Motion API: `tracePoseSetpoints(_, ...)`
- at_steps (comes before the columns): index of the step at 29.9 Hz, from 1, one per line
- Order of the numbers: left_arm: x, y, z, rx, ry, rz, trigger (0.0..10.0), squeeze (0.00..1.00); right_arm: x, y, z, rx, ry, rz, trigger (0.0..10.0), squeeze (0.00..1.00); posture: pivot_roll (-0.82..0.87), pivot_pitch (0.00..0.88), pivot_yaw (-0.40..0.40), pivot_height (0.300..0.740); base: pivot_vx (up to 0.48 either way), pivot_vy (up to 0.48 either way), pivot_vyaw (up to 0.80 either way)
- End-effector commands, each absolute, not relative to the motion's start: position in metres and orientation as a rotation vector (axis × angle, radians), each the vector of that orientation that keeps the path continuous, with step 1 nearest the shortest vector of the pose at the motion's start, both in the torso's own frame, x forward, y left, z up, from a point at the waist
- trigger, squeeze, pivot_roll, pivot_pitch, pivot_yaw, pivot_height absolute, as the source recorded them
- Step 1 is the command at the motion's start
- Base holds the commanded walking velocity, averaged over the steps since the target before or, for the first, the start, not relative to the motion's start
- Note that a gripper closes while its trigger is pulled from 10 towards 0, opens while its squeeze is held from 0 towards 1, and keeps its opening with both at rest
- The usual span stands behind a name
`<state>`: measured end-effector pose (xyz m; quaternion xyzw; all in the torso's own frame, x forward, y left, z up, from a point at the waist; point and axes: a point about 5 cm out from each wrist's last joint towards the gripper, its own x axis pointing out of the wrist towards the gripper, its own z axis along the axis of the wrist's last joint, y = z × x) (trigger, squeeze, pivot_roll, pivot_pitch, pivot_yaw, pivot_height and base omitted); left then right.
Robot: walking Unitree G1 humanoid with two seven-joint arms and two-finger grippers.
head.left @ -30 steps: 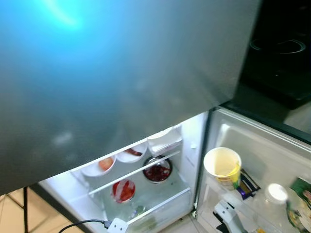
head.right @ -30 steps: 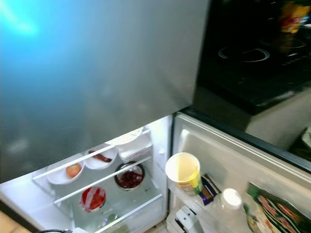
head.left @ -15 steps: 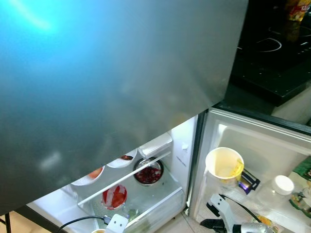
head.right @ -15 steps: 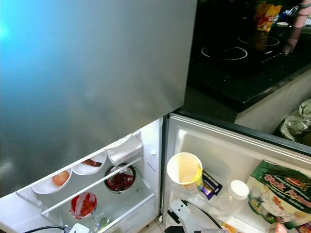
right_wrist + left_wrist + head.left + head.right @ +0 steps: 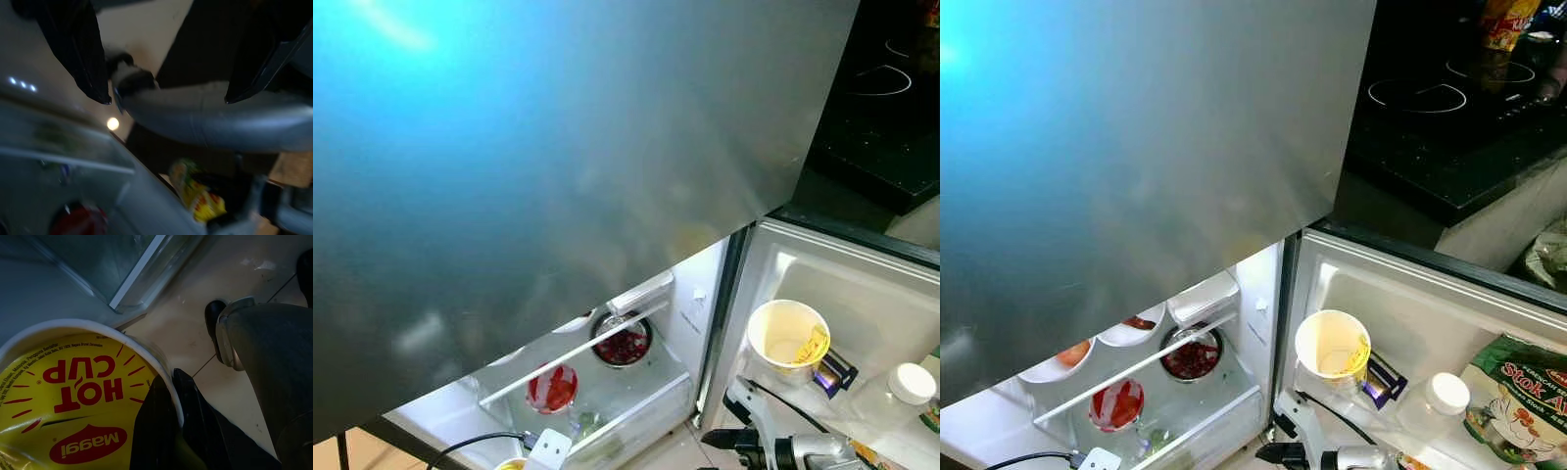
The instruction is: Restocking fridge
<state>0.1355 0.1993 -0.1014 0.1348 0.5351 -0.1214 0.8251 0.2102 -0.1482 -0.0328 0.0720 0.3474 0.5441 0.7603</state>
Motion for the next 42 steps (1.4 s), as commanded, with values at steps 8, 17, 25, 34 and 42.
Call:
tracePoseSetpoints(8,0.133,0.194,-0.103,0.274,1.101,-0.249,10.0,0.0,0.245,-0.138,0.002,0.123,0.529,1.198,10.0,0.0,-0.03,0.0,0.01,0.717,0.0,0.0,0.0)
tracePoseSetpoints(17,0.134,0.194,-0.102,0.286,1.082,-0.247,10.0,0.0,0.246,-0.131,0.007,0.102,0.526,1.222,10.0,0.0,-0.03,0.0,0.011,0.707,0.0,0.0,0.0)
tracePoseSetpoints(25,0.134,0.194,-0.101,0.281,1.071,-0.239,10.0,0.0,0.244,-0.132,0.008,0.1,0.535,1.232,10.0,0.0,-0.03,0.0,0.009,0.677,0.0,0.0,0.0)
tracePoseSetpoints(34,0.137,0.194,-0.1,0.273,1.032,-0.225,10.0,0.0,0.24,-0.129,0.01,0.087,0.547,1.266,10.0,0.0,-0.03,0.0,0.01,0.637,0.0,0.0,0.0)
tracePoseSetpoints(42,0.139,0.192,-0.098,0.282,1.002,-0.247,10.0,0.0,0.239,-0.126,0.013,0.082,0.54,1.274,10.0,0.0,-0.03,0.0,0.011,0.607,0.0,0.0,0.0)
